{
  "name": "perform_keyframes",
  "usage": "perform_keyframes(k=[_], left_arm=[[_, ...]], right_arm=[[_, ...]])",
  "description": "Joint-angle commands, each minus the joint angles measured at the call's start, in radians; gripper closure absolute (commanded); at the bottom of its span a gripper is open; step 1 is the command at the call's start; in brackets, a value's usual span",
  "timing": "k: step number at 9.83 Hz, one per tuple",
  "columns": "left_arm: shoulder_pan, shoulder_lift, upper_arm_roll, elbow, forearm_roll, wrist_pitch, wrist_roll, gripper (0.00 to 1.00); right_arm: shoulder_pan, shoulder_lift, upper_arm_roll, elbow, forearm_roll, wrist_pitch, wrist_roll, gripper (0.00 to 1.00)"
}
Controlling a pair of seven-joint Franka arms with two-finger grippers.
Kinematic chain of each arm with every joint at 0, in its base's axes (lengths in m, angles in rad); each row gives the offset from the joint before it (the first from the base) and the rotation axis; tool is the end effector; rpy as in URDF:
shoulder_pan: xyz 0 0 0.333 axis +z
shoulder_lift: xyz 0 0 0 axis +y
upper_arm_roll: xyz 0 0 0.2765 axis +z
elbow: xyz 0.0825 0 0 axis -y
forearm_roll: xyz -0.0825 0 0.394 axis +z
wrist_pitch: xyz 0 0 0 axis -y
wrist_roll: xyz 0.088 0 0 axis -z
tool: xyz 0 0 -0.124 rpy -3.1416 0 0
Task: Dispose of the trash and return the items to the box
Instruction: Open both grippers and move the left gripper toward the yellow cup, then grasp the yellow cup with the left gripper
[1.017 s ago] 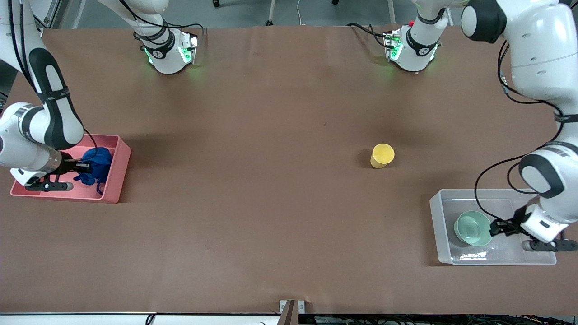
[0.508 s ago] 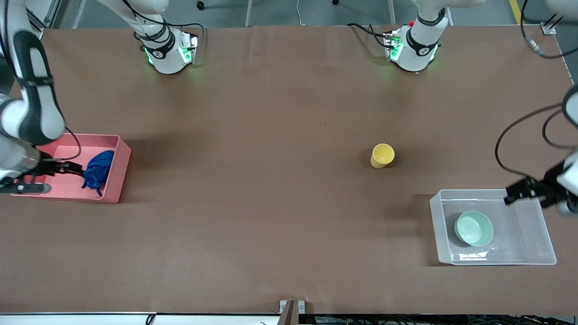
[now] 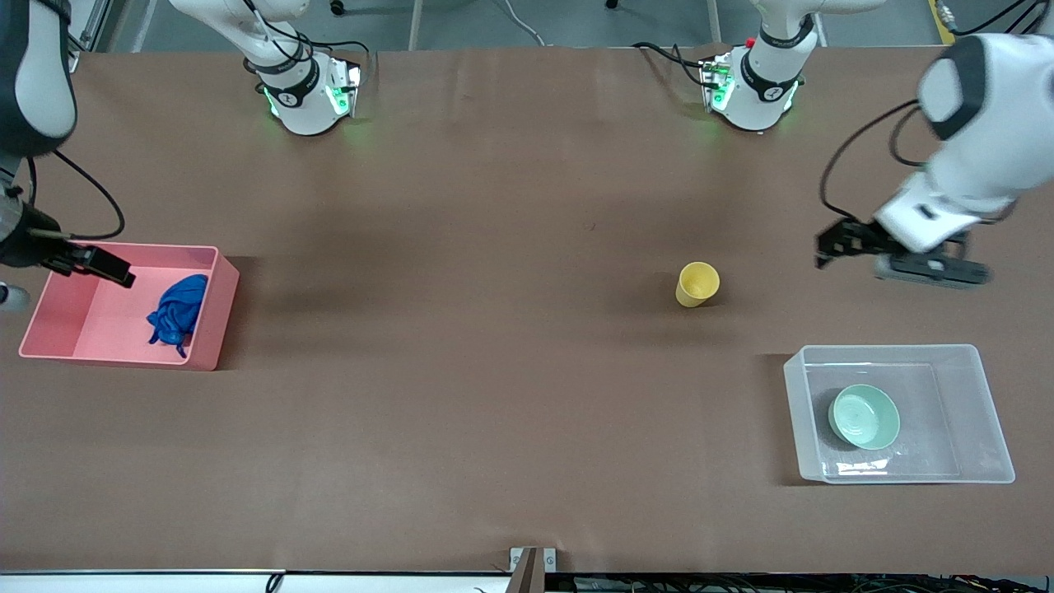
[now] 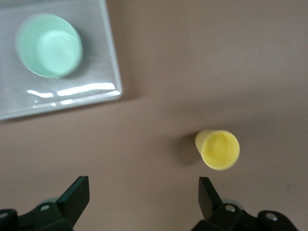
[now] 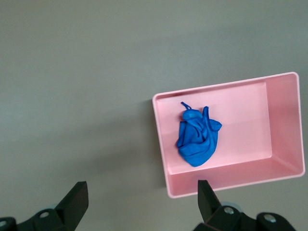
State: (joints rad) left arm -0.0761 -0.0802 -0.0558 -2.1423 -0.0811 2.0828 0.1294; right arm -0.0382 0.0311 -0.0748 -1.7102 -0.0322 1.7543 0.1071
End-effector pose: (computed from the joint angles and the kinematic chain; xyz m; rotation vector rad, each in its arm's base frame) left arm 0.5317 -0.0760 0.3800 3.0558 -0.3408 0.0316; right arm 0.5789 -0.0687 0.4985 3.0896 -0.3325 0.0202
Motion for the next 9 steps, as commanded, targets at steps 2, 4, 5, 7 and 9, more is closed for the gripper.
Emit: perform_keyframes(k=[2, 4, 5, 7, 9], left_arm=[[0.004, 0.098, -0.094, -0.109, 0.059, 0.089, -0.01, 0.0], [-0.001, 0.19, -0.119, -0.143, 0.066, 0.205, -0.045, 0.03], [-0.001, 0.236, -0.134, -0.16, 0.066, 0.286, -0.059, 0.03], [-0.004, 0.315, -0.144, -0.18, 0.066, 0.379, -0.065, 0.05], [-0.011, 0.373, -0.154, -0.18, 0.066, 0.431, -0.067, 0.52]], right_arm=[[-0.018, 0.001, -0.019, 0.239, 0.011, -0.252, -0.08, 0.0], [-0.038, -0.022, -0.017, 0.215, 0.027, -0.243, -0.098, 0.0], [-0.035, -0.02, -0.016, 0.213, 0.035, -0.234, -0.098, 0.0], [-0.035, -0.02, -0.013, 0.213, 0.035, -0.234, -0.096, 0.0], [-0.029, -0.022, -0.008, 0.215, 0.035, -0.243, -0.092, 0.0]])
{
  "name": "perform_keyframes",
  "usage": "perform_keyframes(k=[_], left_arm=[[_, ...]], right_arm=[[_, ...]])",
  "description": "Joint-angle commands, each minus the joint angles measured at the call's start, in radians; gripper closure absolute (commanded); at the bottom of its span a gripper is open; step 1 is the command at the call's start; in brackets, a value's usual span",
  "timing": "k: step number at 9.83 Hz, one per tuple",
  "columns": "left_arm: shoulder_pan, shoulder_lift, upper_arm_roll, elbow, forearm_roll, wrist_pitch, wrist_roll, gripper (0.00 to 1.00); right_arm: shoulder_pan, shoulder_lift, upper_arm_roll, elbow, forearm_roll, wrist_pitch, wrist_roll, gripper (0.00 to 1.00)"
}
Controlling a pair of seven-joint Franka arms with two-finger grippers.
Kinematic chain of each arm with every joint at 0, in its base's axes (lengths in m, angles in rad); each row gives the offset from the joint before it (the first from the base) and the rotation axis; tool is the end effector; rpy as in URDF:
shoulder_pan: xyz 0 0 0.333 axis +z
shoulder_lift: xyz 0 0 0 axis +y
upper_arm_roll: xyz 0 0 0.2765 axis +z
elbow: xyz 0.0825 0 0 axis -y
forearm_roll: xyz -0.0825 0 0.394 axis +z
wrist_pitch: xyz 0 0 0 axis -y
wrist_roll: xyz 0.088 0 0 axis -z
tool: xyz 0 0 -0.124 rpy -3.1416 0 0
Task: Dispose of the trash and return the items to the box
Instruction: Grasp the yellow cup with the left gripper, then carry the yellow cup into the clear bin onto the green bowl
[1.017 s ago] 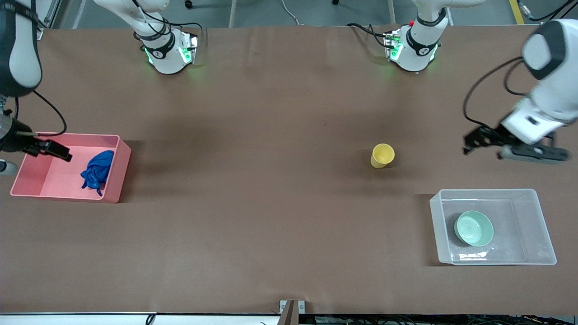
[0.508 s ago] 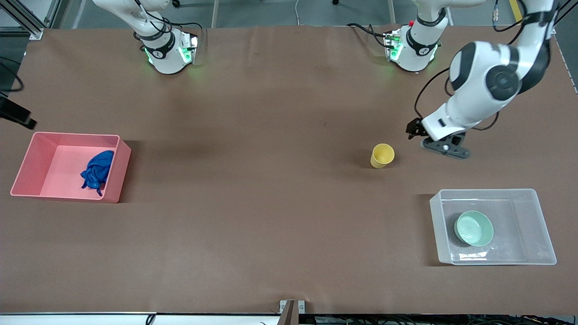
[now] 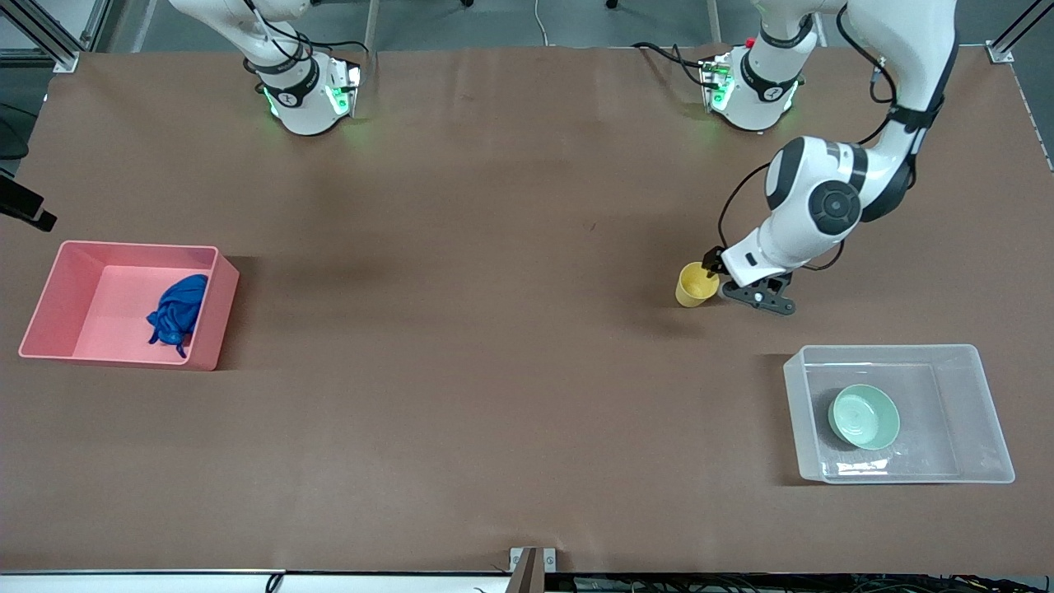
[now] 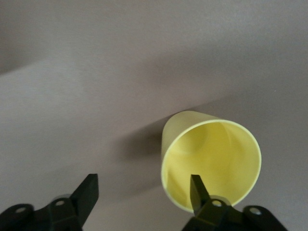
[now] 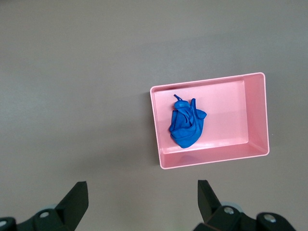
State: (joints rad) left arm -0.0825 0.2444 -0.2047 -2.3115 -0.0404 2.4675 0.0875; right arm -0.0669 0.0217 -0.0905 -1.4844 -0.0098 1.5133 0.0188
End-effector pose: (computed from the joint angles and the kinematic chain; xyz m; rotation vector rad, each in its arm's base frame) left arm 0.4886 -0.1499 0.1700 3.0300 -0.5173 -0.1399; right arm 0.5581 -0.0893 0.5921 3.1171 -0.2762 0.0101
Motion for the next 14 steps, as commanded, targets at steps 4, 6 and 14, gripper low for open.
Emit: perform_keyframes(k=[4, 6, 14], left_arm=[[-0.003, 0.026, -0.019, -0.011, 0.027, 0.036, -0.031, 1.0], [-0.002, -0.017, -0.019, 0.015, 0.025, -0.043, -0.016, 1.0], [0.006, 0.129, 0.261, 0.66, 0.022, -0.413, 0.141, 1.0]], right_arm=[[0.01, -0.02, 0.008, -0.011, 0.011, -0.004, 0.0, 0.0], [0.012, -0.023, 0.006, -0.011, 0.011, 0.001, 0.0, 0.0], [0.051, -0.034, -0.014, -0.005, -0.016, -0.022, -0.013, 0.0]])
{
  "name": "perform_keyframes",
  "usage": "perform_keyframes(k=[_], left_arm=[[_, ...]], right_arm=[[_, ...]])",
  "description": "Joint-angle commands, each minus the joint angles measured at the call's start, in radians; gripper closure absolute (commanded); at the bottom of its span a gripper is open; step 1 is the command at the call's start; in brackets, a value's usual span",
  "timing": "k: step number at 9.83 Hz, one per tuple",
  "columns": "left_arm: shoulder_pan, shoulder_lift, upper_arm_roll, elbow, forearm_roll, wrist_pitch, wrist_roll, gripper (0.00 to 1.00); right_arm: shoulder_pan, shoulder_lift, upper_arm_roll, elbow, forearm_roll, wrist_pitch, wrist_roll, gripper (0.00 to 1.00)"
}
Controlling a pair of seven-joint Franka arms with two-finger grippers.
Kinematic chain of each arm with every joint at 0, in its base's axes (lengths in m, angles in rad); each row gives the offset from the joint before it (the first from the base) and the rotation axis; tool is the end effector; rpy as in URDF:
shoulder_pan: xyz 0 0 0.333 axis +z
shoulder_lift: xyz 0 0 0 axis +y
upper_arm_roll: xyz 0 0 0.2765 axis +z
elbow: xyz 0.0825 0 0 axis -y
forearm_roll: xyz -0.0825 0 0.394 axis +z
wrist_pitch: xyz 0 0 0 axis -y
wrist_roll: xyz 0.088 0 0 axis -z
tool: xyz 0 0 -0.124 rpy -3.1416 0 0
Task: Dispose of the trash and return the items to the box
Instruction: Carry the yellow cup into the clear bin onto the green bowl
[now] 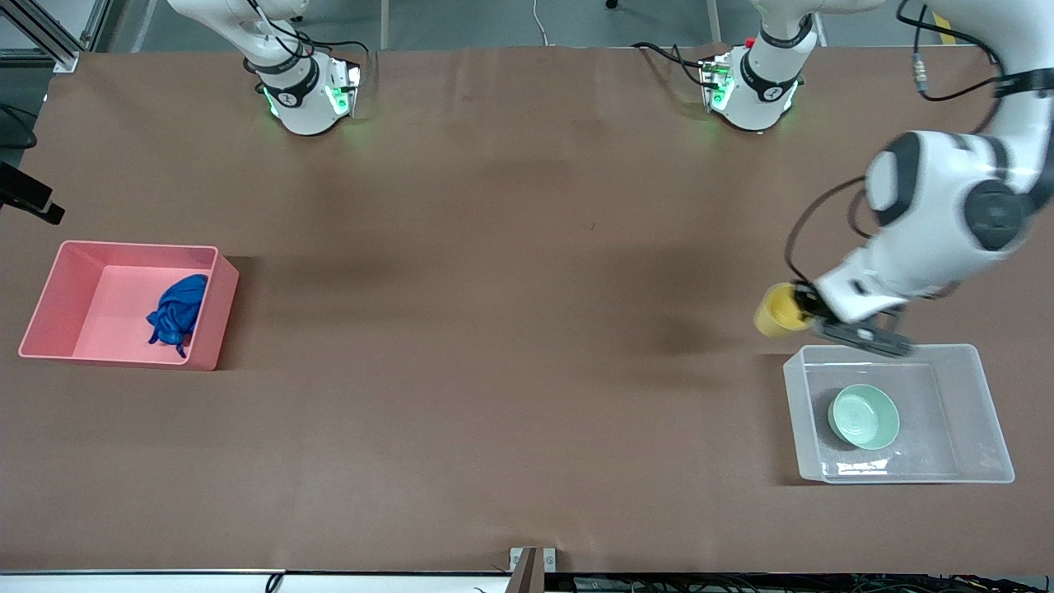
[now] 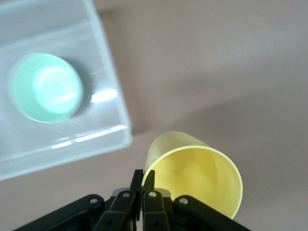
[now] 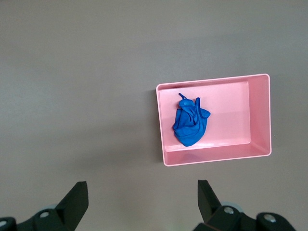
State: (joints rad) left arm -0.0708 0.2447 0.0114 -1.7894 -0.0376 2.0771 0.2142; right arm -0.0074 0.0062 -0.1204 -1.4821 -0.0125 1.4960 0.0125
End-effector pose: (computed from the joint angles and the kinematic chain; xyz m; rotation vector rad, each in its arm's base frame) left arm 0.6284 -0.0401 0.3589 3.0881 -0.3982 0.0705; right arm 0.5543 -0.0727 0.6004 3.1201 -0.2208 0.0109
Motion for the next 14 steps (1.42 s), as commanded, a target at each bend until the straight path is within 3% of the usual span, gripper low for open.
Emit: perform_keyframes(k=[1, 5, 6, 10, 11, 12, 13, 14], left_arm=[[-0.004, 0.177, 0.105, 0.198, 0.005, -0.023, 0.083, 1.0], [0.0, 0.41, 0.249, 0.396, -0.102, -0.017, 0.212, 1.0], [-0.001, 0.448, 0.275, 0.413, -0.17, -0.006, 0.226, 1.0], [0.009, 0.536, 0.279, 0.41, -0.214, 0.118, 0.221, 0.98], [0.011, 0.548, 0.279, 0.409, -0.252, 0.124, 0.22, 0.94], [0.013, 0.548, 0.279, 0.409, -0.265, 0.124, 0.206, 0.7], [0.013, 0.538, 0.277, 0.409, -0.262, 0.127, 0.205, 0.21], [0.009, 0.504, 0.275, 0.409, -0.257, 0.126, 0.203, 0.09]], right_arm=[[0.009, -0.022, 0.008, -0.007, -0.021, -0.007, -0.005, 0.0], [0.012, -0.02, -0.002, -0.007, -0.02, -0.007, -0.003, 0.0], [0.012, -0.02, -0.002, -0.007, -0.02, -0.008, -0.003, 0.0], [0.012, -0.02, -0.002, -0.007, -0.02, -0.01, -0.003, 0.0], [0.012, -0.019, -0.002, -0.007, -0.02, -0.008, -0.003, 0.0], [0.012, -0.019, -0.002, -0.007, -0.02, -0.008, -0.003, 0.0], [0.012, -0.019, -0.002, -0.007, -0.02, -0.008, -0.003, 0.0], [0.012, -0.019, -0.002, -0.007, -0.02, -0.008, -0.003, 0.0]])
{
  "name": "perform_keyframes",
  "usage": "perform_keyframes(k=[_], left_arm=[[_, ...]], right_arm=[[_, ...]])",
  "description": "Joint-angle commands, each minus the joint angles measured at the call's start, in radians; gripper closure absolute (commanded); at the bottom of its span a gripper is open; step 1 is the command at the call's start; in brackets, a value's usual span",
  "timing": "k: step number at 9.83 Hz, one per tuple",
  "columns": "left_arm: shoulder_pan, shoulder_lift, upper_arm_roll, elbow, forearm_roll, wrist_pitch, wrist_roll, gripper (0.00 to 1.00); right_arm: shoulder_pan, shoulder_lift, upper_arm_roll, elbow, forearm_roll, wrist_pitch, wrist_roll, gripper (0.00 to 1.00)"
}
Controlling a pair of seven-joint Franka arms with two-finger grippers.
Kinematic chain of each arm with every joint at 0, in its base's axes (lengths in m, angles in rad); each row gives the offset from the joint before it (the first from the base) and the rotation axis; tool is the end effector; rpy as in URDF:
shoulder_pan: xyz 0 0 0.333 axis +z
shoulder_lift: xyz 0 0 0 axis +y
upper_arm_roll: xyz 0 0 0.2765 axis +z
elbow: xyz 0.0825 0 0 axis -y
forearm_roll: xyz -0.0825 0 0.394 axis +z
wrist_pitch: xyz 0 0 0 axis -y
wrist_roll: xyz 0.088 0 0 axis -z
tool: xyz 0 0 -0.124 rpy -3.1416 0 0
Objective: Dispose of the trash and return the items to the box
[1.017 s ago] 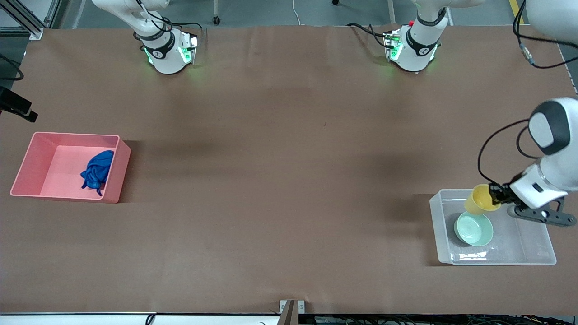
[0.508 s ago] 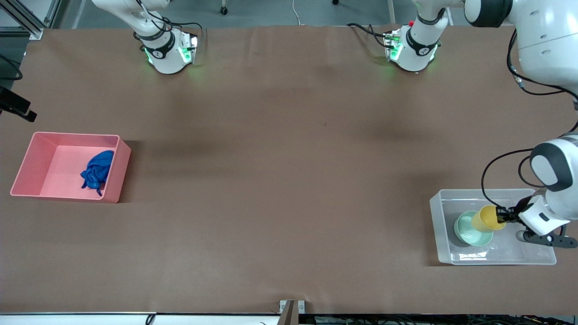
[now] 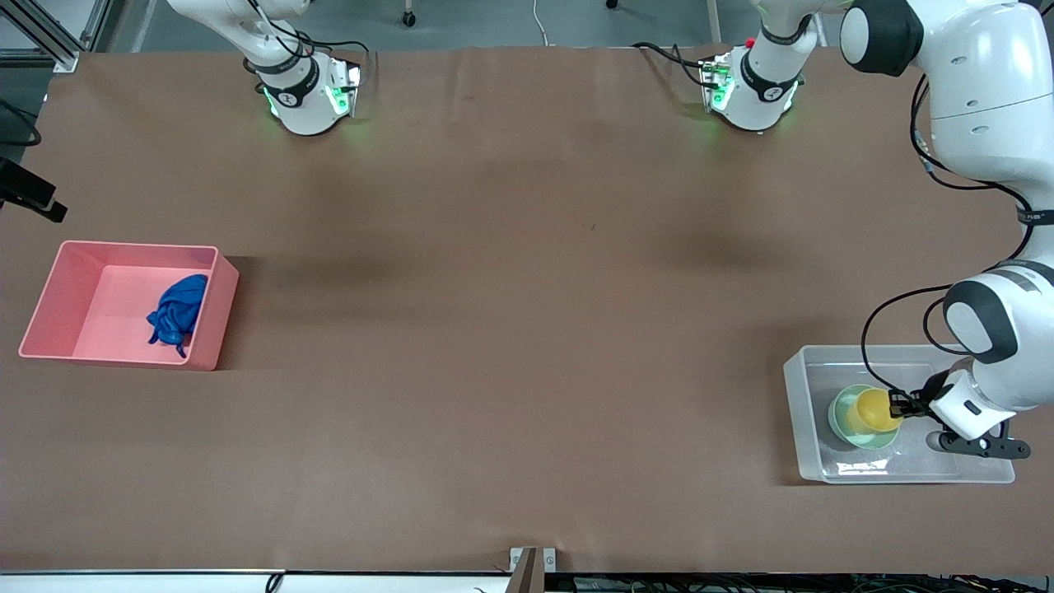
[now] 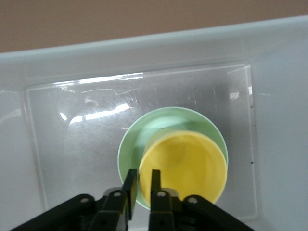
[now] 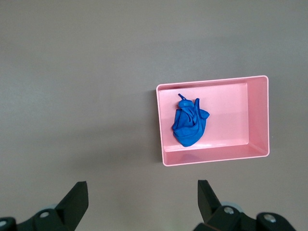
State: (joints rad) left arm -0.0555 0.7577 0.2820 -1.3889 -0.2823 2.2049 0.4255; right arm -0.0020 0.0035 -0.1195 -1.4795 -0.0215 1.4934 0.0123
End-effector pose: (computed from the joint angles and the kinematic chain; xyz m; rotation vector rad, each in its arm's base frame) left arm 0.7143 0.1162 0.2286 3.1178 -0.1931 0.1571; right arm 0.5536 -0.0703 0.6029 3.1120 -0.2113 0.0144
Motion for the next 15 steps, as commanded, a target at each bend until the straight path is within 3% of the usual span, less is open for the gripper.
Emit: perform_keyframes(k=[1, 4, 6, 8, 12, 15], left_arm=[[-0.004, -0.053, 0.002, 0.001, -0.009, -0.01, -0.007, 0.02], [-0.012, -0.292, 0.002, -0.115, 0.043, -0.086, -0.046, 0.0], [-0.001, -0.482, -0.085, -0.232, 0.22, -0.155, -0.175, 0.0], [-0.006, -0.608, -0.127, -0.277, 0.232, -0.281, -0.226, 0.0], [-0.001, -0.773, -0.207, -0.251, 0.262, -0.48, -0.292, 0.0], [0.002, -0.749, -0.236, -0.064, 0.292, -0.684, -0.326, 0.0]], right_arm=[[0.007, -0.016, -0.003, -0.01, -0.011, -0.007, -0.003, 0.0], [0.007, -0.014, -0.003, -0.01, -0.011, -0.004, -0.003, 0.0], [0.007, -0.014, -0.003, -0.01, -0.009, -0.004, -0.002, 0.0], [0.007, -0.014, -0.002, -0.01, -0.009, -0.002, -0.003, 0.0], [0.004, -0.014, -0.003, -0.01, -0.009, -0.007, -0.003, 0.0], [0.002, -0.014, -0.003, -0.01, -0.009, -0.007, -0.003, 0.0]])
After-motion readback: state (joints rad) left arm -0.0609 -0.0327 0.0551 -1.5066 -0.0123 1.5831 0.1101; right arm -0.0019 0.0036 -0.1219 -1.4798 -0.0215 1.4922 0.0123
